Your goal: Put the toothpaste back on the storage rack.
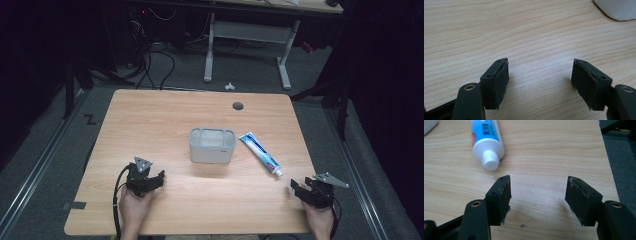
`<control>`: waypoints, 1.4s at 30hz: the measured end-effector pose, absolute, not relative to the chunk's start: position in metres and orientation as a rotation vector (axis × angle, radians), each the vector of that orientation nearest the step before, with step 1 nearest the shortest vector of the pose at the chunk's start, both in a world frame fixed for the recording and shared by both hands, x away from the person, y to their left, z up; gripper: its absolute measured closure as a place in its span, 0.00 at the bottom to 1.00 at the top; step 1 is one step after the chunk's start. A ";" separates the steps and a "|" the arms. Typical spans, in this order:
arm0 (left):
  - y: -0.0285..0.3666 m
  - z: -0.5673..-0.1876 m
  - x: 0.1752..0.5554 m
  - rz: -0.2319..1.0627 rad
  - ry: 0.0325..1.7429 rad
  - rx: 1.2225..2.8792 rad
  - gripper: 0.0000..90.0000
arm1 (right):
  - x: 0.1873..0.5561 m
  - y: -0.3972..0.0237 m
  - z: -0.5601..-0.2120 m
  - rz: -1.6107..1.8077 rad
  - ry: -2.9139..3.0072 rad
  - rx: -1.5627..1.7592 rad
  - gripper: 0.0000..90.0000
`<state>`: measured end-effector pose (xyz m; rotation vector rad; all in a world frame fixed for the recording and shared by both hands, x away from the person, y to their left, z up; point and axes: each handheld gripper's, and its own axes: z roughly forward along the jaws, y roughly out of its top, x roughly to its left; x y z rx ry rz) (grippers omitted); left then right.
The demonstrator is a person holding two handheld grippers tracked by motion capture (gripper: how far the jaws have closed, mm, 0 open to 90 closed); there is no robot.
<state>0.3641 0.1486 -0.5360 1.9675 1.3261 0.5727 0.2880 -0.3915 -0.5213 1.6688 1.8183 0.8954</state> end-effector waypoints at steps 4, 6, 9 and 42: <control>0.149 -0.536 0.364 0.572 1.326 1.967 0.34 | 0.281 -0.385 -0.516 0.924 1.827 1.633 0.41; 0.148 -0.536 0.364 0.576 1.326 1.968 0.34 | 0.278 -0.379 -0.512 0.935 1.841 1.605 0.41; 0.148 -0.536 0.364 0.574 1.326 1.967 0.34 | 0.276 -0.376 -0.510 0.936 1.850 1.586 0.42; 0.149 -0.536 0.365 0.568 1.329 1.959 0.35 | 0.328 -0.332 -0.473 0.985 1.959 1.425 0.45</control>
